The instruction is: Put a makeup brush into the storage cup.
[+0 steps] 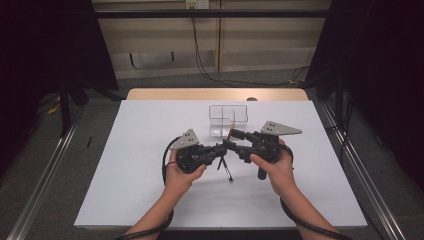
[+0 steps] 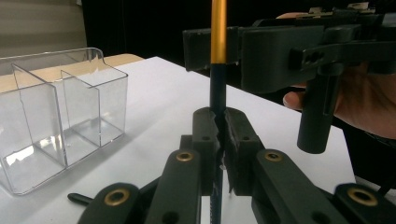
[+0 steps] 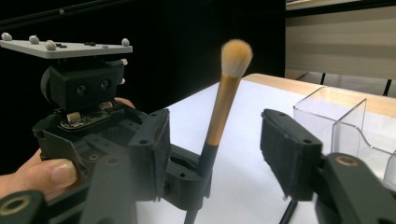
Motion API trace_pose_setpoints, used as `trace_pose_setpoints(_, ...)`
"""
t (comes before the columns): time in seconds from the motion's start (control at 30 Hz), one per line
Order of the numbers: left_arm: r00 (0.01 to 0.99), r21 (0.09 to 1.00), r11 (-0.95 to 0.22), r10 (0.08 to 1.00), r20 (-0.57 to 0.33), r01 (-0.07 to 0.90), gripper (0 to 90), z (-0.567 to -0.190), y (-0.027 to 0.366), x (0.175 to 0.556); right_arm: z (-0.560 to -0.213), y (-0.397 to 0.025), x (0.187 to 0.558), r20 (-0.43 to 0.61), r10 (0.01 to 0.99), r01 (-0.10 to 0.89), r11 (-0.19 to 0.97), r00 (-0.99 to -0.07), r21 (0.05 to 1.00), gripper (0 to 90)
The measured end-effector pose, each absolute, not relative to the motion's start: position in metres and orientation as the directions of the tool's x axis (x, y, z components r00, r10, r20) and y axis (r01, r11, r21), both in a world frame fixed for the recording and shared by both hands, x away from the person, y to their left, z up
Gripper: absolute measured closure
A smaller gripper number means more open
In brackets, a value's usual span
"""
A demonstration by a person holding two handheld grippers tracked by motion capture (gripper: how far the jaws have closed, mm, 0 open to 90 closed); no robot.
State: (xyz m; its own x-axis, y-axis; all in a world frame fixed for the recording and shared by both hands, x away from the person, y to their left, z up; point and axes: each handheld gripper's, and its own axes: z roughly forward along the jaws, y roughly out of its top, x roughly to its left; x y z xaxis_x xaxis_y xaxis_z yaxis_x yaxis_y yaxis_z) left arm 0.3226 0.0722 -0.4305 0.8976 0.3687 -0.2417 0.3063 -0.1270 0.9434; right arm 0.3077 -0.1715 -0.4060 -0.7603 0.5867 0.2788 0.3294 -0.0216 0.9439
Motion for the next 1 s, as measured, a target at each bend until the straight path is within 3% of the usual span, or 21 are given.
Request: trace_pose_setpoints(1.0,0.900,0.947,-0.114,0.364,-0.240,0.299,83.9,-0.4293,0.0735,0.3225,-0.4025,-0.1680,0.3083,0.307,0.586,0.365,-0.022,-0.750,0.931,81.9)
